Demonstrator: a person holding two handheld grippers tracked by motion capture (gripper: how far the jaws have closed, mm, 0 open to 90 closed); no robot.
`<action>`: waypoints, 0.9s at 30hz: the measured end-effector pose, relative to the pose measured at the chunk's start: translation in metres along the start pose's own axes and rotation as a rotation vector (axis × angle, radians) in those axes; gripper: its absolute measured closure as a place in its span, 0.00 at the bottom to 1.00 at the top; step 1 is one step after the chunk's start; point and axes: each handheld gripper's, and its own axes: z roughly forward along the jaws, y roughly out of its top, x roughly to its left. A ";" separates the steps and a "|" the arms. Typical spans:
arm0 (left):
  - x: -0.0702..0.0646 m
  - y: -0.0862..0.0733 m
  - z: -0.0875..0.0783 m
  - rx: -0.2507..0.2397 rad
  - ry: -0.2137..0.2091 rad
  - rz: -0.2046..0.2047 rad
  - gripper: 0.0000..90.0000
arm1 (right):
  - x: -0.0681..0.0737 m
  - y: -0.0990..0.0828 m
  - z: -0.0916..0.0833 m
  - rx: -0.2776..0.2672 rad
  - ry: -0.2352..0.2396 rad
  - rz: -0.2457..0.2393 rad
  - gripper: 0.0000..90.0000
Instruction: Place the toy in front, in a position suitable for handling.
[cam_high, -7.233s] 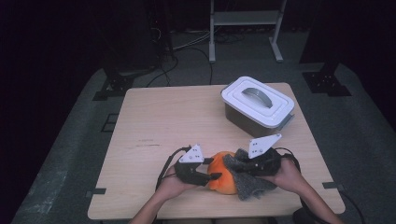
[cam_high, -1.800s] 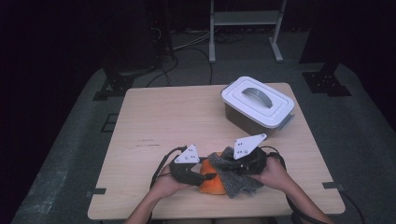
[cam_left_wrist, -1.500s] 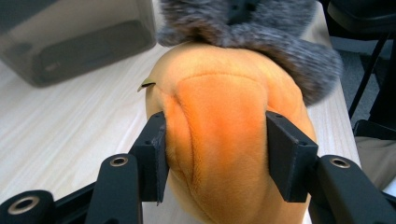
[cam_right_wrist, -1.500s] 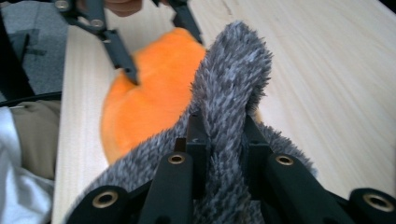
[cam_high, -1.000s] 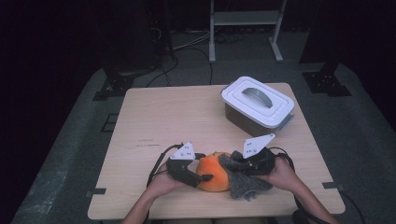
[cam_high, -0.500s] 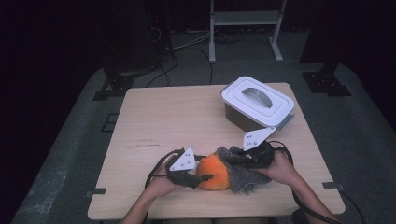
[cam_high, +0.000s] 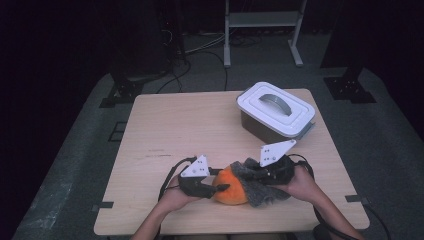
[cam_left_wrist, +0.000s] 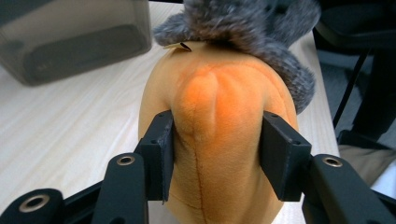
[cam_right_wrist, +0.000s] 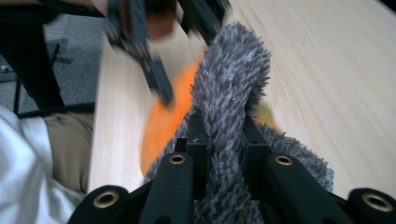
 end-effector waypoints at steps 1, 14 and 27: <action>-0.003 0.002 0.000 0.016 0.010 0.047 0.56 | 0.006 0.014 0.006 0.007 0.006 -0.054 0.86; 0.008 -0.008 -0.007 0.044 -0.002 -0.038 0.39 | -0.015 -0.016 0.011 0.031 -0.019 0.052 0.86; 0.000 0.004 -0.003 0.091 0.009 -0.049 0.49 | 0.000 -0.010 0.024 0.014 0.017 0.047 0.87</action>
